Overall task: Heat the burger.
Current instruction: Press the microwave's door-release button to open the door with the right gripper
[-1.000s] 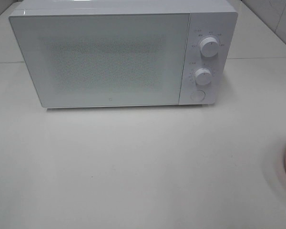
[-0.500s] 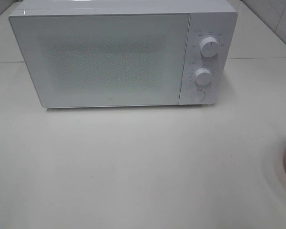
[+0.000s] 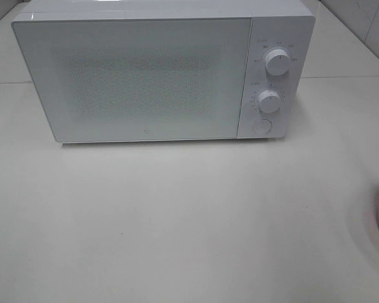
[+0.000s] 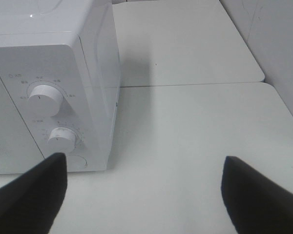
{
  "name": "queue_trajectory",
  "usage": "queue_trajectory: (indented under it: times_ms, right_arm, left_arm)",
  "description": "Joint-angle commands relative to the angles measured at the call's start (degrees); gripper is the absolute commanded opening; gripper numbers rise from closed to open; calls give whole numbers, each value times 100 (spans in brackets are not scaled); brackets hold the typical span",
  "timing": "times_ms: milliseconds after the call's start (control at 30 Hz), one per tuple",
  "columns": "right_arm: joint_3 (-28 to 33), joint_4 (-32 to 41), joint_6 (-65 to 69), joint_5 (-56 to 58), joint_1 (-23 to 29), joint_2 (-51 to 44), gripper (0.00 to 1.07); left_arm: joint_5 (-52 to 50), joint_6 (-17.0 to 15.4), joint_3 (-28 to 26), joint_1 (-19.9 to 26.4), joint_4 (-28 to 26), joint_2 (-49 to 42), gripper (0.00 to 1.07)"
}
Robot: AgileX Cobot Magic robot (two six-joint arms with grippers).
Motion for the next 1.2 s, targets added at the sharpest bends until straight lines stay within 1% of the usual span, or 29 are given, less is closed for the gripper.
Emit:
queue_trajectory:
  times_ms: [33, 100, 233, 267, 333, 367, 400, 433, 600, 667, 700, 767, 800, 833, 867, 900, 967, 1033, 1067, 1100, 1133, 1167, 1200]
  right_arm:
    - [-34, -29, -34, -390, -23, 264, 76]
    - [23, -29, -34, -882, -23, 607, 76]
    - [74, -29, -34, -1335, 0, 968, 76]
    - [155, -29, -34, -1702, 11, 1163, 76]
    - [195, -29, -23, -1896, 11, 1249, 76]
    - [298, -103, 29, -2246, 17, 1427, 76]
    - [298, -103, 29, -2246, 17, 1427, 76]
    - [418, -155, 69, -2578, 17, 1616, 76]
    - [670, -155, 258, -3025, 40, 1851, 74]
    - [808, -155, 327, -3220, 298, 1960, 73]
    - [808, -155, 327, -3220, 298, 1960, 73]
    - [859, -115, 327, -3300, 636, 2074, 72]
    - [859, -115, 327, -3300, 636, 2074, 72]
    - [877, -11, 372, -3335, 859, 2166, 71]
    - [877, -11, 372, -3335, 859, 2166, 71]
    - [888, 46, 561, -3432, 1037, 2263, 69]
    - [888, 40, 728, -3466, 1123, 2309, 68]
    - [888, 40, 1289, -3535, 1346, 2447, 64]
    - [888, 40, 1289, -3535, 1346, 2447, 64]
    - [888, 40, 1828, -3621, 1461, 2561, 59]
    - [888, 40, 1828, -3621, 1461, 2561, 59]
    - [888, 29, 2464, -3701, 1518, 2676, 52]
    - [888, 23, 2739, -3724, 1547, 2716, 49]
  left_arm:
    - [-86, 34, 0, 6, -29, -57, 90]
    - [-86, 34, 0, 6, -29, -57, 90]
    - [-86, 34, 0, 6, -29, -57, 90]
    - [-86, 34, 0, 6, -29, -57, 90]
    - [-86, 34, 0, 6, -29, -57, 90]
    - [-86, 34, 0, 6, -29, -57, 90]
    - [-86, 34, 0, 6, -29, -57, 90]
    - [-86, 34, 0, 6, -29, -57, 90]
    - [-86, 34, 0, 6, -29, -57, 90]
    - [-86, 34, 0, 6, -29, -57, 90]
    - [-86, 34, 0, 6, -29, -57, 90]
    - [-86, 34, 0, 6, -29, -57, 90]
    - [-86, 34, 0, 6, -29, -57, 90]
    - [-86, 34, 0, 6, -29, -57, 90]
    - [-86, 34, 0, 6, -29, -57, 90]
    - [-86, 34, 0, 6, -29, -57, 90]
    - [-86, 34, 0, 6, -29, -57, 90]
    - [-86, 34, 0, 6, -29, -57, 90]
    - [-86, 34, 0, 6, -29, -57, 90]
    - [-86, 34, 0, 6, -29, -57, 90]
    - [-86, 34, 0, 6, -29, -57, 90]
    - [-86, 34, 0, 6, -29, -57, 90]
    - [-86, 34, 0, 6, -29, -57, 90]
